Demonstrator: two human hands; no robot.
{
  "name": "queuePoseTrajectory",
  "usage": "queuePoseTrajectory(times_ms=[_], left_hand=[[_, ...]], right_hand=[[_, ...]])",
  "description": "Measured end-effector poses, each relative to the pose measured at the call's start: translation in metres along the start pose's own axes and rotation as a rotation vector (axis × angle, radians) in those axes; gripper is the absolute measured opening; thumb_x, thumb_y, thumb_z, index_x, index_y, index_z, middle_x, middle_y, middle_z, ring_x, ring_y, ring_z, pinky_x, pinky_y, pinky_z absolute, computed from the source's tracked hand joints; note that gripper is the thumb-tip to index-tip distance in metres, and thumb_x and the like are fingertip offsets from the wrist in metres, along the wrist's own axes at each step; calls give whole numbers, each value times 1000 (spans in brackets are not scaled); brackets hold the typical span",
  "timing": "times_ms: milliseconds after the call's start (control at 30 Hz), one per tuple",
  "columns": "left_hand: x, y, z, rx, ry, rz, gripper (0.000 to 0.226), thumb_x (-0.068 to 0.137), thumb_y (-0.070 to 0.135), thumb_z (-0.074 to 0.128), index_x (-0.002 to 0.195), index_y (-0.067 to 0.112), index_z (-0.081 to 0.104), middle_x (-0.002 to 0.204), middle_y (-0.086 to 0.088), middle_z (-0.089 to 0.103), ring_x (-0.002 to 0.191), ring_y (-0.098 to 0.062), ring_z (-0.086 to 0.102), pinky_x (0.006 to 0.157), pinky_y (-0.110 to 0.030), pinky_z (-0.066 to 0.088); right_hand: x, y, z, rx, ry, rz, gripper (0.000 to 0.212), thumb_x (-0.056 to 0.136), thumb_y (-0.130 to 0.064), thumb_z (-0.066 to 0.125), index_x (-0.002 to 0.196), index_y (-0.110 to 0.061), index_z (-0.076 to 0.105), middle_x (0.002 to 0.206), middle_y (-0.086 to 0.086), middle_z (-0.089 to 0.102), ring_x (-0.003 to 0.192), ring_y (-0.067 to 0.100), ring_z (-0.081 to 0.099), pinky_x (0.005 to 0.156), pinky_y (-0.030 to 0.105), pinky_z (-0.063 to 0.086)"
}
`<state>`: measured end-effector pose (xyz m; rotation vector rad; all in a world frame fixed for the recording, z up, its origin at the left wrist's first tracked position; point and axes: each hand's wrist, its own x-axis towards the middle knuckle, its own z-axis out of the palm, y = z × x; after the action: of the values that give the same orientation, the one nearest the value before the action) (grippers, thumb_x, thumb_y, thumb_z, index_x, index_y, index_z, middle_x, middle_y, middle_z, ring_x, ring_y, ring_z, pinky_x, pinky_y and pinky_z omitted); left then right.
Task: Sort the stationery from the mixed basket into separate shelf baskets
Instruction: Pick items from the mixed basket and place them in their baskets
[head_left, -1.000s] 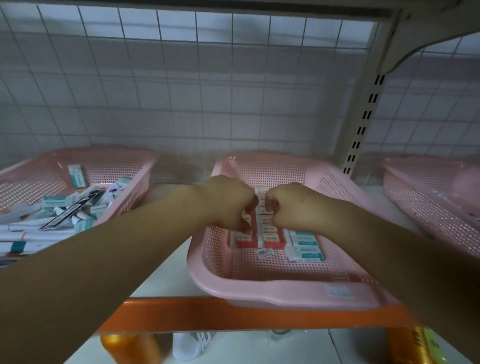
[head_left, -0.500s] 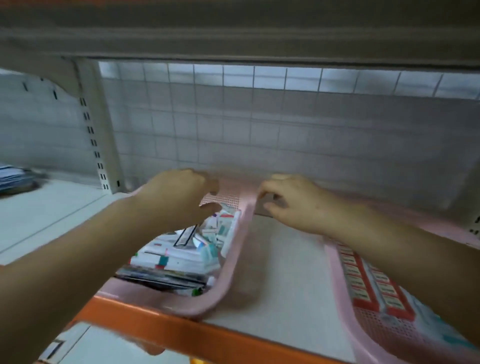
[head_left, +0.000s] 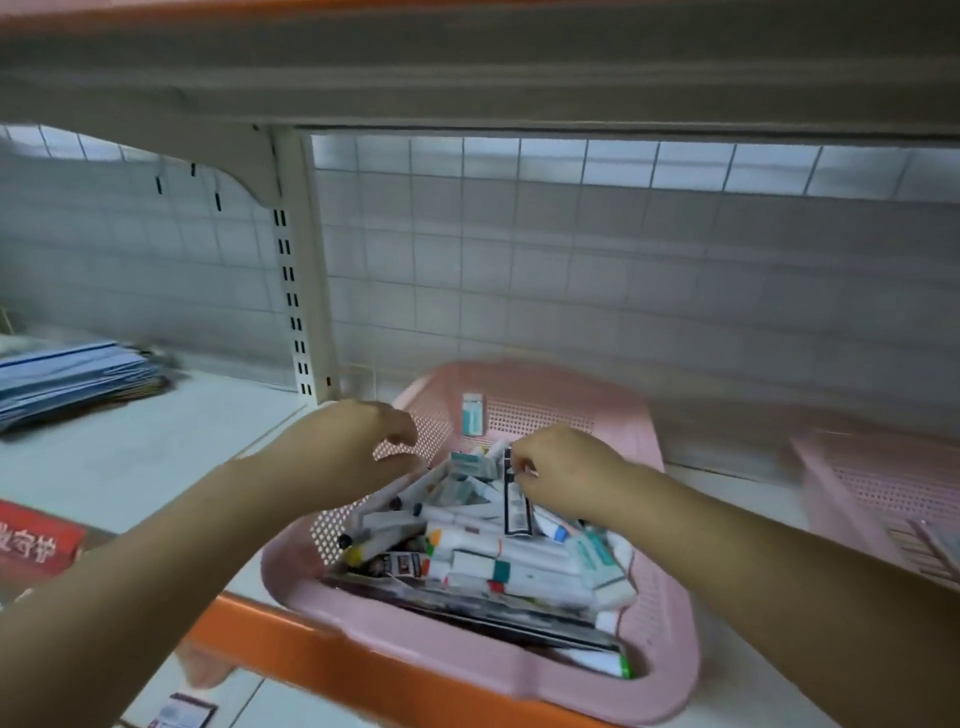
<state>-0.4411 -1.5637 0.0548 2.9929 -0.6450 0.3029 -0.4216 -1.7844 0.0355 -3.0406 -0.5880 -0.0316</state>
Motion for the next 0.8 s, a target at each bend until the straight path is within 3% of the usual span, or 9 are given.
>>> queuePoseTrajectory(times_ms=[100,233,333,367,433,533,633,733,800], left_hand=[[11,-8,8,-48,-50,47,25,90,37,52,107,23,64,107,9,65,88,-6,53,82,-23,44],[34,-5,16,-34,-121,46,24,91,33,50,108,22,64,111,6,64,101,-13,57,88,-30,46],[50,7,23,4,-270,-31,16,89,27,50,87,21,64,93,4,61,96,-18,54,92,-37,39],[53,11,25,11,-314,-73,16,87,23,49,75,20,59,82,5,56,92,-19,51,95,-41,33],[56,18,26,28,-361,-136,15,84,19,47,70,20,51,75,4,49,92,-20,48,101,-50,25],[53,22,29,198,-365,-86,13,87,31,45,80,21,46,89,2,50,109,-22,42,103,-56,21],[50,19,33,309,-341,19,21,91,38,38,81,20,39,91,0,48,113,-25,42,104,-60,18],[51,22,36,282,-394,53,33,95,45,30,79,18,41,97,-1,48,118,-24,42,105,-65,7],[50,27,37,261,-450,42,46,96,51,25,104,15,54,120,-5,48,126,-24,36,105,-67,-4]], right_hand=[[23,-13,7,28,-21,71,22,86,-10,47,101,-10,63,109,11,62,98,30,58,76,31,46],[51,-27,17,222,-25,112,41,89,-5,45,128,-15,53,131,9,53,112,26,54,92,35,47],[63,-34,30,377,-60,121,47,92,-11,46,138,-22,42,139,8,47,118,27,51,93,35,46],[66,-34,34,393,-74,125,45,93,-13,45,137,-23,44,138,9,48,117,28,51,95,37,46],[70,-29,40,365,-82,130,38,92,-14,47,129,-23,52,131,8,53,113,28,53,93,37,47],[68,-15,39,294,-60,149,25,89,-22,56,113,-25,63,107,3,61,93,22,55,74,30,44],[64,-7,34,289,-53,219,6,88,-19,59,84,-21,63,84,3,55,78,21,50,65,30,39],[65,-3,30,272,18,290,8,85,-13,61,92,-11,65,92,8,61,83,24,57,70,33,47],[63,-2,28,299,53,331,11,84,-11,62,94,-9,66,96,10,63,84,24,59,72,33,49]])
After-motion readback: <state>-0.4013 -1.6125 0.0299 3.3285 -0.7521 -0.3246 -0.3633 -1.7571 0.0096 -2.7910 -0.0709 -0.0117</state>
